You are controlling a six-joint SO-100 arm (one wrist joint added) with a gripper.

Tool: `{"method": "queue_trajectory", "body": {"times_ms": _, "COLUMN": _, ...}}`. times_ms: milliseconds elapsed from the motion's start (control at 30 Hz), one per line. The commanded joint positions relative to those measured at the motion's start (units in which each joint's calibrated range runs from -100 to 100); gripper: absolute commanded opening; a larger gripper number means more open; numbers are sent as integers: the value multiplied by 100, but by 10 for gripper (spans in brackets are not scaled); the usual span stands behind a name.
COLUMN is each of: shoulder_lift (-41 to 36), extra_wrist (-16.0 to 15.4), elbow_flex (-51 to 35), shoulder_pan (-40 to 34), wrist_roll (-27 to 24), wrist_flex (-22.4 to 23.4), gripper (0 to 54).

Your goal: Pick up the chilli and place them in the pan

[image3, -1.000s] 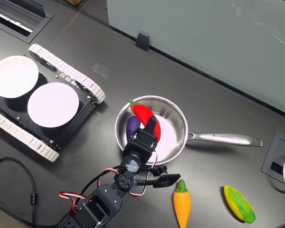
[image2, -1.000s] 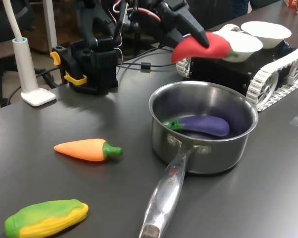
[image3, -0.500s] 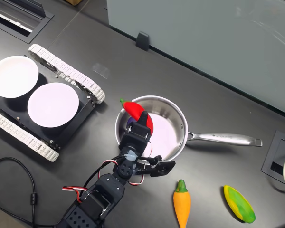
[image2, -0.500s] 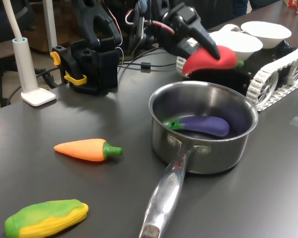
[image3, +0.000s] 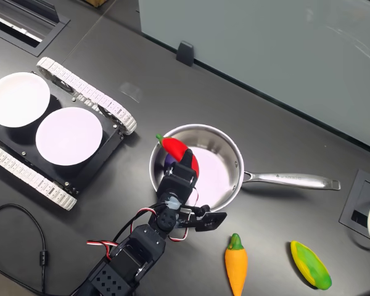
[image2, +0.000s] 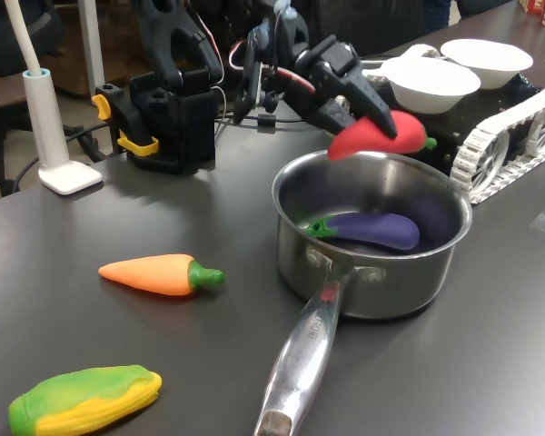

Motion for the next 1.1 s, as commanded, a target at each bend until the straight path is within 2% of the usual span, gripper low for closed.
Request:
{"method": "queue_trajectory", "body": {"times_ms": 0, "shoulder_lift": -420, "extra_wrist": 62, "elbow_flex": -49, "shoulder_pan": 168, "wrist_roll": -24, "wrist_flex": -333, "gripper": 129}}
{"method": "queue_trajectory", "body": {"times_ms": 100, "shoulder_lift": -496, "extra_wrist": 62, "elbow_flex": -3, "shoulder_pan": 203, "wrist_roll": 5, "wrist_flex": -273, "gripper": 157}}
{"method": "queue_trajectory", "body": {"times_ms": 367, "shoulder_lift": -547, "extra_wrist": 96, "elbow_flex": 15, "shoulder_pan": 260, "wrist_roll": -142, "wrist_flex": -146, "gripper": 298}}
{"method": "queue_trajectory", "body": {"times_ms": 500, "shoulder_lift": -572, "extra_wrist": 96, "elbow_flex": 15, "shoulder_pan": 237, "wrist_roll": -127, "wrist_flex": -26, "gripper": 328}}
{"method": "queue_trajectory", "body": {"times_ms": 867, "shoulder_lift": -884, "extra_wrist": 96, "elbow_flex": 188, "shoulder_pan": 226, "wrist_roll": -166, "wrist_flex": 76, "gripper": 354}}
{"method": "queue_trajectory", "body": {"times_ms": 967, "shoulder_lift": -1137, "extra_wrist": 96, "elbow_flex": 279, "shoulder_pan": 203, "wrist_roll": -186, "wrist_flex": 85, "gripper": 350}}
{"method": "queue_trajectory", "body": {"times_ms": 1067, "shoulder_lift": -1508, "extra_wrist": 113, "elbow_flex": 369, "shoulder_pan": 157, "wrist_roll": -171, "wrist_flex": 179, "gripper": 323}}
